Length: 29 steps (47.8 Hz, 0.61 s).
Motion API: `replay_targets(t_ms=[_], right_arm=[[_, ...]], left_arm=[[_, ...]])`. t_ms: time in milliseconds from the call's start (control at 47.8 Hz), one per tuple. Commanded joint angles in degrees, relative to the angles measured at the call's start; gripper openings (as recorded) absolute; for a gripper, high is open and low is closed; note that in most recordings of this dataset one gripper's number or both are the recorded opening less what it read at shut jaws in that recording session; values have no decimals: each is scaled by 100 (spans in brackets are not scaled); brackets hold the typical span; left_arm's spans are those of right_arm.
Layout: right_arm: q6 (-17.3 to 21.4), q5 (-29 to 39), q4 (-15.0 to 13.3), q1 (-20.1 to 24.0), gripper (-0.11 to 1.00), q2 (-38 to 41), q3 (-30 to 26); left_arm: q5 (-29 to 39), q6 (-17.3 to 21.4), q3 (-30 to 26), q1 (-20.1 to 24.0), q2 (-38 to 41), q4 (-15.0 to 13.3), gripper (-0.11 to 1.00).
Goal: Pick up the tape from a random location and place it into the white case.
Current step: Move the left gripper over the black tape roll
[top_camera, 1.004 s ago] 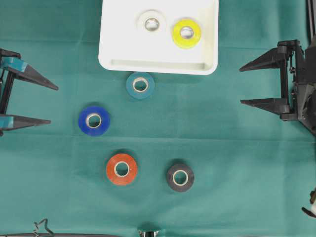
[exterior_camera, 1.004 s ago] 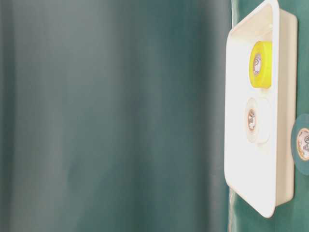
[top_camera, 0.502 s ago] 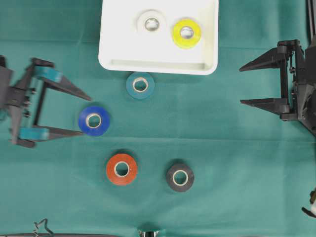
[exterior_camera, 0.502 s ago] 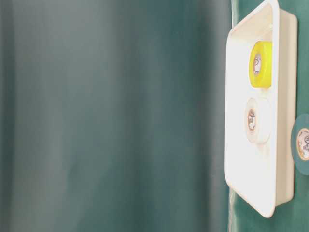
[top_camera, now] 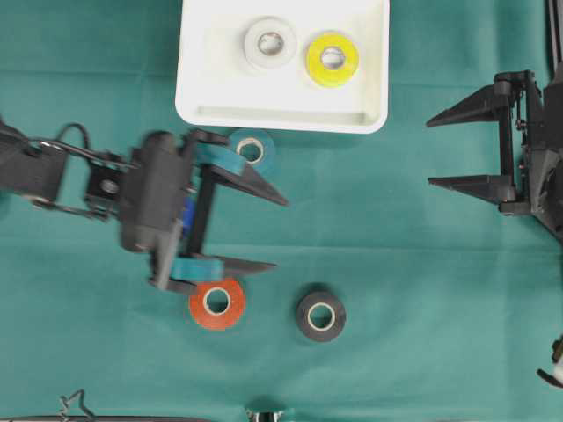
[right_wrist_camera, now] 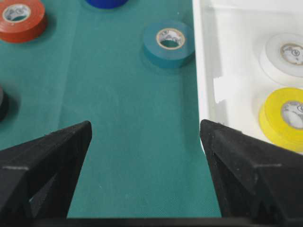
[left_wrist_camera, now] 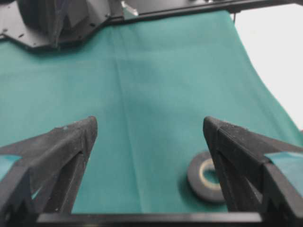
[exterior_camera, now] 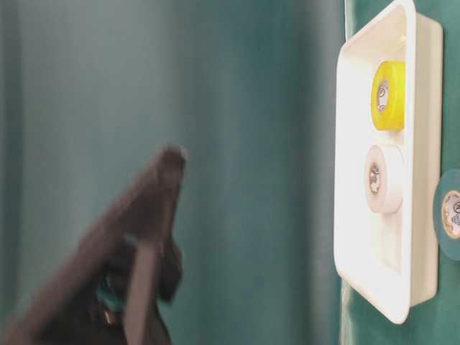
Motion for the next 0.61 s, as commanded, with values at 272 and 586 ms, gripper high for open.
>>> replay_targets(t_ms=[272, 586], right_arm=[[-44, -35, -18, -9, 87, 9, -211], [-44, -26, -35, -9, 87, 18, -246]], left_arm=[[439, 202, -1397, -264, 800, 9, 96], [809, 193, -1907, -325, 1169, 0, 96]])
